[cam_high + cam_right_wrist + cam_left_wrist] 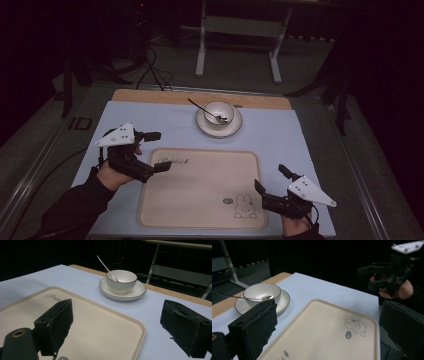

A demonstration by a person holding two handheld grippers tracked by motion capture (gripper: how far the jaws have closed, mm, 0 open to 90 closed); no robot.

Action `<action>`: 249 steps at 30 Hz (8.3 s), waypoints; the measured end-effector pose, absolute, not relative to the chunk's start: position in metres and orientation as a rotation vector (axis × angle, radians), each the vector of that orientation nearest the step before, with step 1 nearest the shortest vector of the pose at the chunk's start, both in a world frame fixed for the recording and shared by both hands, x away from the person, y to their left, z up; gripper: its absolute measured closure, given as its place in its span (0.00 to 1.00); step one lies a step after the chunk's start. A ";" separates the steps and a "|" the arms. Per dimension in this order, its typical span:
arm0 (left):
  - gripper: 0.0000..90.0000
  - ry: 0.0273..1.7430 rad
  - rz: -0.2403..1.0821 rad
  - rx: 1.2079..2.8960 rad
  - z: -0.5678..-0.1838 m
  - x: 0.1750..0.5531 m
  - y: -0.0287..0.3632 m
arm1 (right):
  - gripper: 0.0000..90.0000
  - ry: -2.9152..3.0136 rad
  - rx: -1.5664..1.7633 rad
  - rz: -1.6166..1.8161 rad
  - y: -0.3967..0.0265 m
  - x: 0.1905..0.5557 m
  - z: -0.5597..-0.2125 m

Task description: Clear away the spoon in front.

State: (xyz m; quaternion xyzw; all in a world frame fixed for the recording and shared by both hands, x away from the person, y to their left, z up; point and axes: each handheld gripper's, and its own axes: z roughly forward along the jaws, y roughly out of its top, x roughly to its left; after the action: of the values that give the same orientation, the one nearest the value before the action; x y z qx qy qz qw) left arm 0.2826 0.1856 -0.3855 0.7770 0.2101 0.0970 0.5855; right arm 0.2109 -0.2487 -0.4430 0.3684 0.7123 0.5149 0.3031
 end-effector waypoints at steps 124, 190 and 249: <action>0.98 1.334 0.237 1.257 -0.487 0.495 0.102 | 0.12 1.921 0.980 1.396 -0.250 0.212 -0.446; 1.00 1.056 0.252 1.446 -0.348 0.430 0.145 | 0.12 1.928 0.966 1.381 -0.244 0.212 -0.447; 1.00 0.771 0.016 1.834 -0.363 0.328 0.230 | 0.12 1.937 0.960 1.369 -0.240 0.214 -0.448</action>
State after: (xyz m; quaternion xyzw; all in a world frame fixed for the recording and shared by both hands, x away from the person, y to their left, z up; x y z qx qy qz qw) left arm 0.3276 0.2303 -0.3625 0.7729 0.3252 0.0068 0.5448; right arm 0.2137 -0.2396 -0.4477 0.3592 0.7250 0.5126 0.2873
